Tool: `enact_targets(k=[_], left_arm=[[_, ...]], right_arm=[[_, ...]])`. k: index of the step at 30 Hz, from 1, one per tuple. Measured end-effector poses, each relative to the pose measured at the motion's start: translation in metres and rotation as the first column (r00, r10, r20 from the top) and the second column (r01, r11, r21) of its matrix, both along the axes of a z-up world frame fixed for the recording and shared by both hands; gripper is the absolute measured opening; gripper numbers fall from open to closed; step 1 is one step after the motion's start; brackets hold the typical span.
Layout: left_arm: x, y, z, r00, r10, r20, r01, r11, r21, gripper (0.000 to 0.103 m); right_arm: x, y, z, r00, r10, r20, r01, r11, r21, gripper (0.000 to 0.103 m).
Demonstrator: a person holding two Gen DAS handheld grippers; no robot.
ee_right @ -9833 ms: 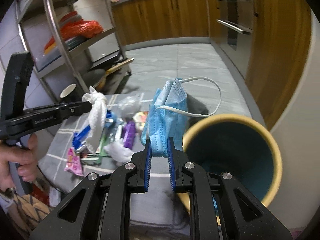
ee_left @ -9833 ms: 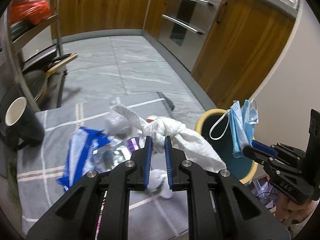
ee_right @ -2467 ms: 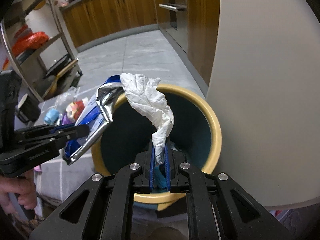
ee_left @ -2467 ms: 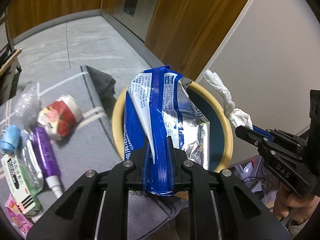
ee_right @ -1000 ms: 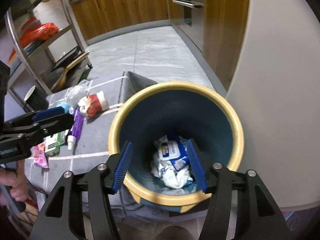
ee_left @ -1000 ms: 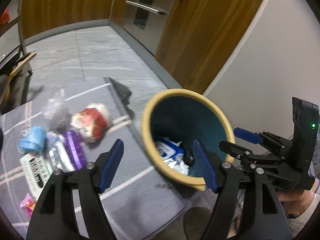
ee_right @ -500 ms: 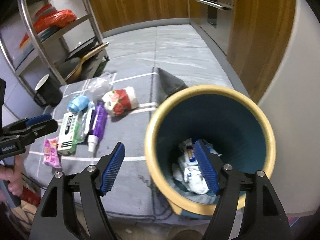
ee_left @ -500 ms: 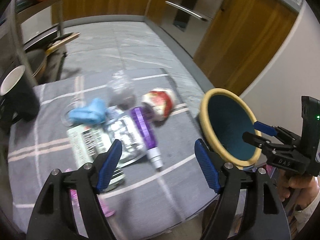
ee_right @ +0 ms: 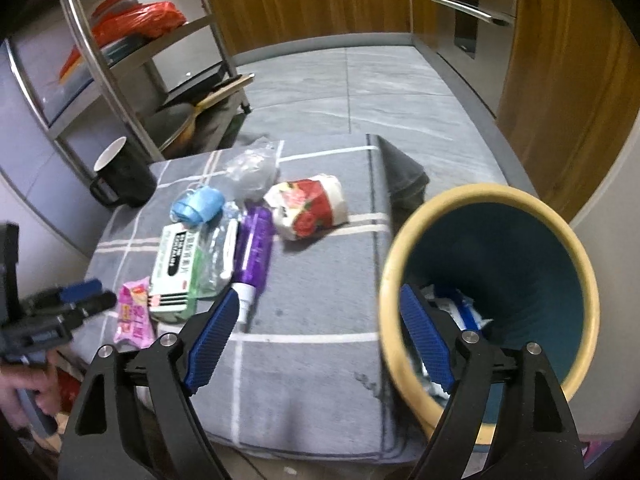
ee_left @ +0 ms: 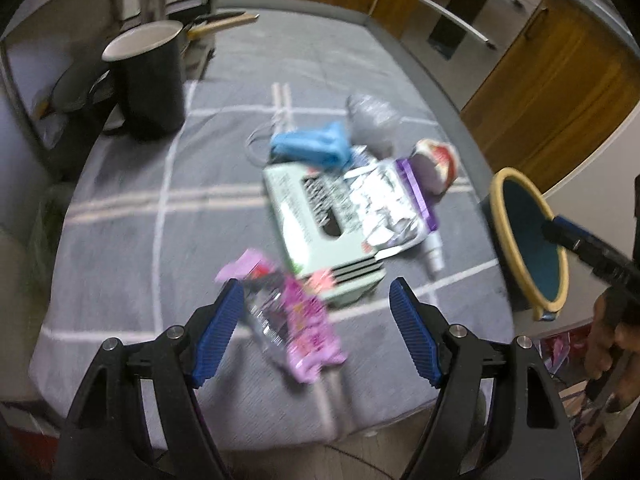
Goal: Collect trash
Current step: 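Grasp the pink snack packet and silver foil with the left gripper, then grasp the clear plastic bag with the right gripper and lift it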
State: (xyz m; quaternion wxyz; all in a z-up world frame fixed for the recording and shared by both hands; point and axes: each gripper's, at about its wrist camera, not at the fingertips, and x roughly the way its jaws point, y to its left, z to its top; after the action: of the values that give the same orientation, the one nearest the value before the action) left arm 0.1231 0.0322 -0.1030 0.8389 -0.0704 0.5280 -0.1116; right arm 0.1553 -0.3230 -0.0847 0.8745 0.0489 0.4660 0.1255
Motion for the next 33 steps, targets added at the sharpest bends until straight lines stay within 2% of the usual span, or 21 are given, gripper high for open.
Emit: enact_targets(k=[4,9,11,13,14,15,17,19,24,28,33], left_arm=[[-0.008,0.007,-0.017,0.999,0.018,-0.051,-0.018,1.0,0.001,0.074],[-0.012,0.014,-0.043,0.989,0.033,-0.142,-0.041,0.998,-0.056,0.07],[-0.013,0.017,-0.052,0.984,0.041,-0.171,-0.054,0.996,-0.075,0.056],[-0.013,0.022,-0.057,0.981,0.051,-0.185,-0.073,0.991,-0.116,0.048],[-0.014,0.024,-0.057,0.982,0.054,-0.183,-0.078,0.989,-0.127,0.034],[-0.013,0.026,-0.056,0.982,0.052,-0.182,-0.078,0.987,-0.14,0.029],[-0.015,0.029,-0.052,0.984,0.058,-0.169,-0.081,0.988,-0.131,0.014],[-0.015,0.032,-0.046,0.987,0.07,-0.147,-0.087,0.989,-0.115,0.009],[-0.01,0.045,-0.024,0.988,0.123,-0.095,-0.132,0.988,-0.086,0.006],[-0.002,0.055,0.002,0.986,0.165,-0.018,-0.166,0.984,-0.058,0.006],[0.009,0.064,0.034,0.98,0.185,0.069,-0.181,0.981,-0.068,0.006]], right_arm=[[0.003,0.013,-0.001,1.0,0.017,-0.005,-0.017,1.0,0.003,0.083],[0.008,0.024,-0.004,1.0,0.025,-0.019,-0.025,1.0,0.017,0.083],[0.01,0.029,-0.006,0.999,0.028,-0.026,-0.028,0.999,0.025,0.083],[0.011,0.034,-0.008,0.999,0.036,-0.031,-0.035,0.999,0.025,0.083],[0.011,0.035,-0.009,0.999,0.039,-0.033,-0.039,0.999,0.024,0.083],[0.012,0.038,-0.01,0.998,0.043,-0.035,-0.042,0.999,0.022,0.083],[0.013,0.042,-0.012,0.998,0.046,-0.04,-0.045,0.999,0.02,0.083],[0.014,0.043,-0.014,0.998,0.044,-0.046,-0.043,0.999,0.021,0.083],[0.02,0.042,-0.02,0.998,0.028,-0.064,-0.026,0.999,0.04,0.083],[0.028,0.046,-0.023,0.997,0.013,-0.07,-0.011,0.999,0.038,0.083],[0.044,0.062,-0.016,0.998,0.039,-0.043,-0.038,0.999,0.024,0.083]])
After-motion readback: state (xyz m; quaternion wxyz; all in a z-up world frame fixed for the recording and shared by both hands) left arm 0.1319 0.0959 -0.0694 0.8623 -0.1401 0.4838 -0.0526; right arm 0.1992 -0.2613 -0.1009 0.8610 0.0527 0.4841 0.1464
